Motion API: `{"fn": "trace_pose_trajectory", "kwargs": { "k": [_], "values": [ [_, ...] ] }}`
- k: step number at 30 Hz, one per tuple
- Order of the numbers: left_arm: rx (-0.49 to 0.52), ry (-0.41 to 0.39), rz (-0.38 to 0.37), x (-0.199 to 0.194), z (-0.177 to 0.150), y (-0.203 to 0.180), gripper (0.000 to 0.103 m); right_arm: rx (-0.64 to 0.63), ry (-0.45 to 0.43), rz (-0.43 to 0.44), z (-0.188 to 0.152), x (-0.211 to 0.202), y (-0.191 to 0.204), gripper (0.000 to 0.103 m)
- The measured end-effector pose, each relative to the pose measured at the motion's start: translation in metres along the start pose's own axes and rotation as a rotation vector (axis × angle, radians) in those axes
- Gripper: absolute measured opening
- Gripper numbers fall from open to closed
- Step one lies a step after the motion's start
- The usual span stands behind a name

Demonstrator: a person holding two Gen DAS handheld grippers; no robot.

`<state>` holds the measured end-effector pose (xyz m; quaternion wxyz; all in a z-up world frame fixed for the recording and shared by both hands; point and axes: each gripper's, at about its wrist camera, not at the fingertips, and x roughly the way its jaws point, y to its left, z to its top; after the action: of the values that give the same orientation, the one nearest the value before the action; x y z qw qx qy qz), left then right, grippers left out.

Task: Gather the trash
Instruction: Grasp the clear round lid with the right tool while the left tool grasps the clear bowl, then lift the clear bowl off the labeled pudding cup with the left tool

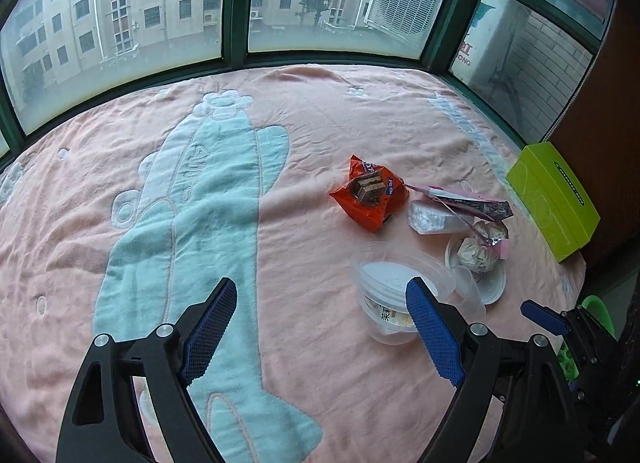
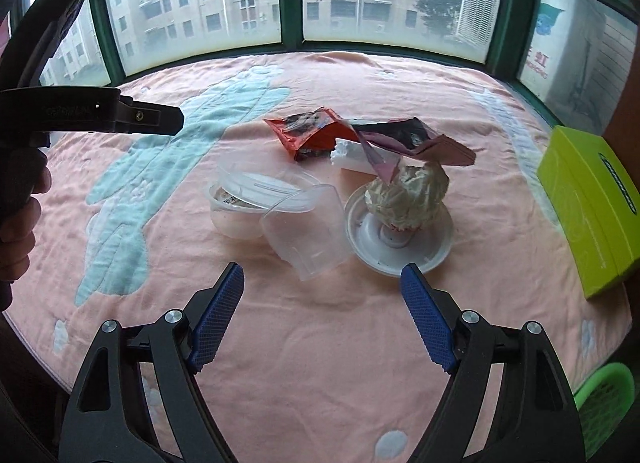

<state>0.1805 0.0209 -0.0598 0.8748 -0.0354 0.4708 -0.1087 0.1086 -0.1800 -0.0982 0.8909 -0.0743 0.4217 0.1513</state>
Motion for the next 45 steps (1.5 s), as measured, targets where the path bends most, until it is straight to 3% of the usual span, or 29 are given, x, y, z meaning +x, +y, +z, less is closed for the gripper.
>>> {"fn": "trace_pose_trajectory", "kwargs": {
  "k": [12, 17, 21, 32, 37, 45],
  "values": [
    [0.022, 0.029, -0.028, 0.011, 0.003, 0.012, 0.083, -0.101, 0.079, 0.02, 0.016, 0.052, 0.007, 0.068],
    [0.065, 0.034, -0.044, 0.014, 0.003, 0.005, 0.089, -0.098, 0.079, 0.019, 0.016, 0.054, 0.007, 0.063],
    [0.124, 0.043, -0.092, 0.017, 0.002, -0.005, 0.094, -0.078, 0.07, 0.023, 0.014, 0.045, 0.005, 0.062],
    [0.312, 0.126, -0.17, 0.051, 0.002, -0.044, 0.096, 0.032, 0.006, 0.003, -0.004, -0.006, -0.013, 0.059],
    [0.33, 0.167, -0.192, 0.069, 0.007, -0.047, 0.096, 0.08, -0.028, -0.003, -0.009, -0.025, -0.02, 0.057],
    [0.34, 0.195, -0.247, 0.084, 0.008, -0.05, 0.096, 0.116, -0.003, 0.0, -0.017, -0.02, -0.025, 0.056]
  ]
}}
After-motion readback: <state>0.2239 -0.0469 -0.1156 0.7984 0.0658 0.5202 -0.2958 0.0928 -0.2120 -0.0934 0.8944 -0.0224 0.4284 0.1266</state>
